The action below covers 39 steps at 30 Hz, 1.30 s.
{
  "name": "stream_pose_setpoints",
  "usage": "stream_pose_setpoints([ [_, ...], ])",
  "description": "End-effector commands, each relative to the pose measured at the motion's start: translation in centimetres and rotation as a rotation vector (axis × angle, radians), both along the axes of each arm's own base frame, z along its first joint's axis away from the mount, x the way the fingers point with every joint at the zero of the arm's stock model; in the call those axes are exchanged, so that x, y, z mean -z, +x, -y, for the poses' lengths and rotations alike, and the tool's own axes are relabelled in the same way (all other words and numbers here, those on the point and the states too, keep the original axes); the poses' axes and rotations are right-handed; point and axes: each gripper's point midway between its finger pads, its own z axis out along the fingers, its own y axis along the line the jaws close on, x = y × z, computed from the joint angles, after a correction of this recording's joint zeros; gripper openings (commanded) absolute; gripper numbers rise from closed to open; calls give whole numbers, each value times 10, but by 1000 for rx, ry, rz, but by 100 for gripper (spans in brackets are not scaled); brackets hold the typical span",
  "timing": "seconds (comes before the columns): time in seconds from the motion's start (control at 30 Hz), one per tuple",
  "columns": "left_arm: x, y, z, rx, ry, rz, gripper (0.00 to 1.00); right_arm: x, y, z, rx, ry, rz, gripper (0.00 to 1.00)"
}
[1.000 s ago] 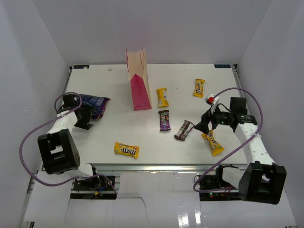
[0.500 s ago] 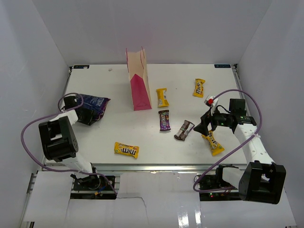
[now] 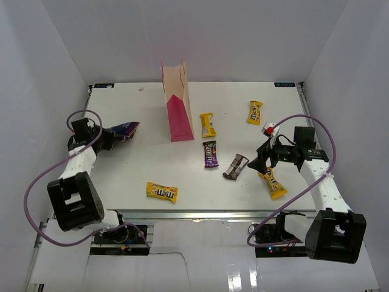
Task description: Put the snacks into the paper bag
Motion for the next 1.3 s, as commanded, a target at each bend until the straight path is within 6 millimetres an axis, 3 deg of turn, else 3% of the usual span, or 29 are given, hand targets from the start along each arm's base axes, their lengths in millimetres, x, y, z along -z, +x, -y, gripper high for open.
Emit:
stream_pose_setpoints([
  [0.0,-84,6,16,62,-27,238,0,-8,-3,-4,-27,25,32,91],
  [0.17,-128,6,26,13,-154,359,0,-9,-2,-5,-33,33,31,91],
  [0.37,-181,10,29,21,-179,467,0,-8,-3,-6,-40,37,33,91],
  [0.47,-197,10,30,26,-183,496,0,-8,-4,-6,-41,39,31,92],
  [0.7,-248,8,47,157,-210,620,0,-8,-4,-7,-49,37,43,92],
  [0.8,-291,5,50,185,-202,701,0,-8,-3,-7,-52,41,45,92],
  [1.0,-347,0,55,196,-232,787,0,-8,-3,-7,-55,45,47,92],
  [1.03,-363,-3,61,212,-241,811,0,-9,-3,-7,-55,44,48,92],
  [1.13,-381,-1,79,245,-272,826,0,-8,-3,-8,-55,48,44,92],
  [1.17,-396,-3,84,255,-278,844,0,-8,-3,-8,-55,49,46,92],
  [1.27,-410,6,103,284,-307,848,0,-8,-3,-8,-55,52,49,92],
])
